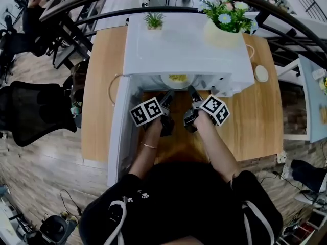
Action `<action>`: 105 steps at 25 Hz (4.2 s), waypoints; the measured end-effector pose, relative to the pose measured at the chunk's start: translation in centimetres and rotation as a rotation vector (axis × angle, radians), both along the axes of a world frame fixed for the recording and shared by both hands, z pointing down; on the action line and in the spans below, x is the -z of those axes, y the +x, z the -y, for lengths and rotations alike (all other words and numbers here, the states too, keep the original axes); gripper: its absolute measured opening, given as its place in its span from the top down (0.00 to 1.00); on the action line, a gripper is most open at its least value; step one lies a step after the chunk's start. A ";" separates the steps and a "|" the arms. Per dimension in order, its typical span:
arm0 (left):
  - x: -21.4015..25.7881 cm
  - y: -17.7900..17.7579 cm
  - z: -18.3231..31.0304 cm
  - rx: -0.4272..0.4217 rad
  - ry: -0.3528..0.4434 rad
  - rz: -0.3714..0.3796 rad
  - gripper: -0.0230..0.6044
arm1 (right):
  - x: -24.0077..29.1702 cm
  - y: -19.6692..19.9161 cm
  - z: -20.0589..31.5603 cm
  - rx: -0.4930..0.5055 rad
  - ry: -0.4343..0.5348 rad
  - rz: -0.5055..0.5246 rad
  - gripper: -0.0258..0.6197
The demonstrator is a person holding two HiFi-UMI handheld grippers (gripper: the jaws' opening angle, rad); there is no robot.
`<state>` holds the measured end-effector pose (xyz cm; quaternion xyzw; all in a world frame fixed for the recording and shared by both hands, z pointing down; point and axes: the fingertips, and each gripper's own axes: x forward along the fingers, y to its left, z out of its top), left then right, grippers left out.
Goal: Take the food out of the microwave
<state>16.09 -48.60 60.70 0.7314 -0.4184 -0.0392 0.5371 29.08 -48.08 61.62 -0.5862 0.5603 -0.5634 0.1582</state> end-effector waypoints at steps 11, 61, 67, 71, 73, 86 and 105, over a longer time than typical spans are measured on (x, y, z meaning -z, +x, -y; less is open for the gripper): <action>-0.7 0.7 -0.2 -0.009 -0.059 -0.066 0.59 | -1.5 -1.1 1.9 -0.047 -0.076 0.059 0.51; 0.2 2.9 -2.6 0.019 -0.053 -0.139 0.85 | 0.8 -1.5 -4.0 0.085 0.012 0.309 0.93; 2.9 2.0 -3.3 0.029 0.021 -0.116 0.86 | 2.9 -2.4 -4.6 0.115 0.060 0.336 0.93; 4.7 1.4 -3.8 0.041 0.058 -0.106 0.86 | 4.6 -3.0 -4.9 0.140 0.092 0.353 0.93; 5.2 1.1 -4.2 0.041 0.074 -0.106 0.86 | 5.2 -3.3 -5.2 0.148 0.104 0.359 0.93; 8.4 0.1 -7.3 0.058 0.147 -0.088 0.86 | 8.2 -4.5 -7.5 0.225 0.176 0.378 0.93; 9.1 0.4 -7.8 0.058 0.161 -0.111 0.86 | 9.1 -4.2 -8.0 0.230 0.188 0.363 0.93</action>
